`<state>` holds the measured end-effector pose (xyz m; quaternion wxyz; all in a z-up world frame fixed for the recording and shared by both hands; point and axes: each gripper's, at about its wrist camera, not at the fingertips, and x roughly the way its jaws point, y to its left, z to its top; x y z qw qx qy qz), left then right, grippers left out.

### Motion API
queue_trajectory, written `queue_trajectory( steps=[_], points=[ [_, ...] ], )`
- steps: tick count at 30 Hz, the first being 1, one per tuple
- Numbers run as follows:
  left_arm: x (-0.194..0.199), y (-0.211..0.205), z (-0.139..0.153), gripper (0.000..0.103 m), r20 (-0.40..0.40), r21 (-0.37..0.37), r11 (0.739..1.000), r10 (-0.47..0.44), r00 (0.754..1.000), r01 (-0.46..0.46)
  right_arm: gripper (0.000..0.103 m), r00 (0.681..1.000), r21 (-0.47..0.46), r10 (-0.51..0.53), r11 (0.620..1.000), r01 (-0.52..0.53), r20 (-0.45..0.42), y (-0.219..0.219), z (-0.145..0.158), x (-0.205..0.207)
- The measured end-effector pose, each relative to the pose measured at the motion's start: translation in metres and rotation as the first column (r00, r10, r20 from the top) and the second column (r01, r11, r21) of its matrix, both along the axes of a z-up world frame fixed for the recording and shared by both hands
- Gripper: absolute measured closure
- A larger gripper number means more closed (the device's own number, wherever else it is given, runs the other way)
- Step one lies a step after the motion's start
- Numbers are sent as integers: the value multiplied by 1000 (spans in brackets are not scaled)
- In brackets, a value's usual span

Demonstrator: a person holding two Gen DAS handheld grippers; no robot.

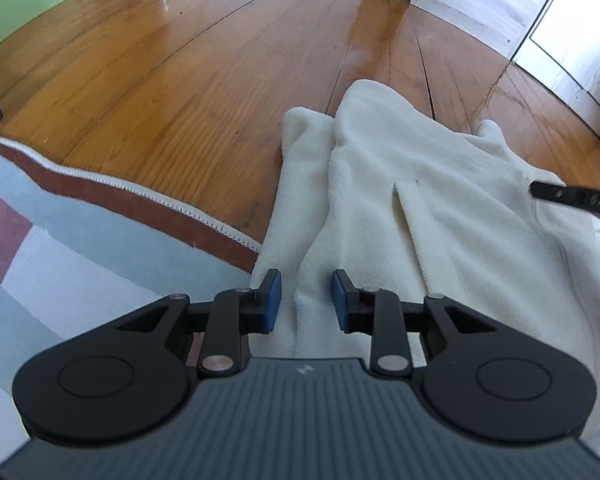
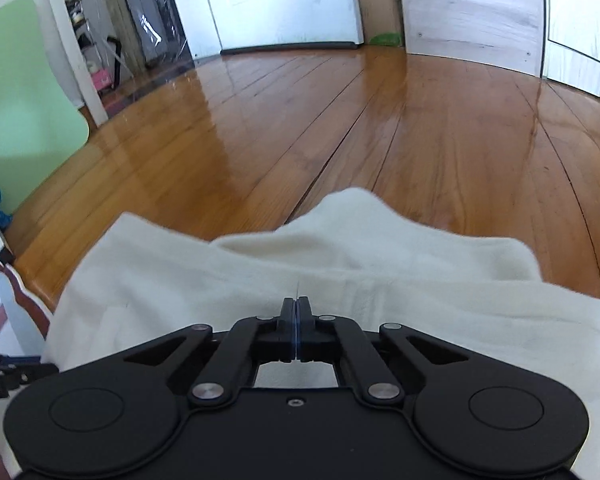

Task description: Fold clothes

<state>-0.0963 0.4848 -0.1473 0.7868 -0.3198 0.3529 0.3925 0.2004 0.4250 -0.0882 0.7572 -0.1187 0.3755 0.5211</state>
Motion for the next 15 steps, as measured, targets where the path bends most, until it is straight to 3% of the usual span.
queue_trajectory(
  steps=[8,12,15],
  points=[
    [-1,-5,3,76,-11,18,1000,-4,1000,5,103,988,45,-145,988,147,-46,-44,21,65],
    [6,-9,4,76,-51,48,999,-15,999,17,103,959,24,-283,959,283,18,-92,34,116],
    [11,-12,6,76,-87,74,996,-32,996,38,103,907,13,-401,915,403,131,-143,48,157]
  ],
)
